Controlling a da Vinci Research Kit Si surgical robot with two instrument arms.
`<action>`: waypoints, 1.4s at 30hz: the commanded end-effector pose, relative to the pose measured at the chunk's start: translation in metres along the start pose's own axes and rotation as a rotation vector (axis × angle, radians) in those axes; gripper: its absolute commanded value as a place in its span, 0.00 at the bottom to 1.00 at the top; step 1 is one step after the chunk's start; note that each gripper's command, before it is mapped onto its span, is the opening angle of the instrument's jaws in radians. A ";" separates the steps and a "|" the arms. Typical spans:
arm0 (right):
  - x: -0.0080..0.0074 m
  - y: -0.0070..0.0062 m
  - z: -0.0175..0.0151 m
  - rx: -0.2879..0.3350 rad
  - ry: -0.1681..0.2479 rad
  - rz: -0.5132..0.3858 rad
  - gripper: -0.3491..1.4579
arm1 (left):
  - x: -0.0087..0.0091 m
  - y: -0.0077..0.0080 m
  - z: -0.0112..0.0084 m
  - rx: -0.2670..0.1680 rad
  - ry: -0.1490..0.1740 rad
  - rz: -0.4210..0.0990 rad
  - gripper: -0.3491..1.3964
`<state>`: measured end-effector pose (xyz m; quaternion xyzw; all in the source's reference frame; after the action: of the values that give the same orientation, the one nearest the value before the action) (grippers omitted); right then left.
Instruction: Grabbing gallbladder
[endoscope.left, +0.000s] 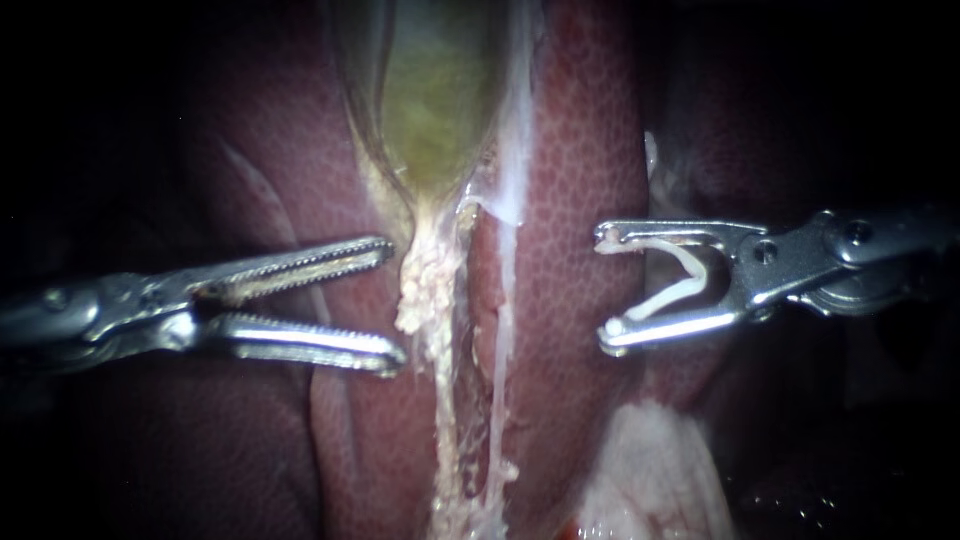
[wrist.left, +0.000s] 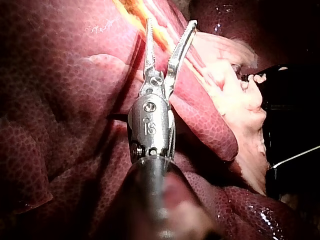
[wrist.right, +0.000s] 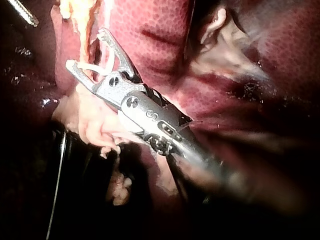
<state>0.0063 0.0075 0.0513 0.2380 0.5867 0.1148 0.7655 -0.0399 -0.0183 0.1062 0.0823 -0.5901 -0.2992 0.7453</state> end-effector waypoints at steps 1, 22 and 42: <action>0.0000 0.0000 0.0000 0.000 0.000 0.000 0.50 | 0.0001 0.0002 0.0002 -0.002 0.000 -0.003 0.48; 0.0001 -0.0001 0.0002 0.003 0.000 0.000 0.50 | 0.0029 0.0007 0.0033 -0.059 0.023 -0.109 0.15; 0.0001 -0.0001 0.0002 0.003 0.000 0.000 0.50 | 0.0006 0.0015 -0.0002 -0.066 0.093 -0.193 0.00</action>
<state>0.0065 0.0074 0.0512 0.2391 0.5869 0.1140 0.7651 -0.0386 -0.0172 0.1068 0.1297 -0.5321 -0.3856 0.7426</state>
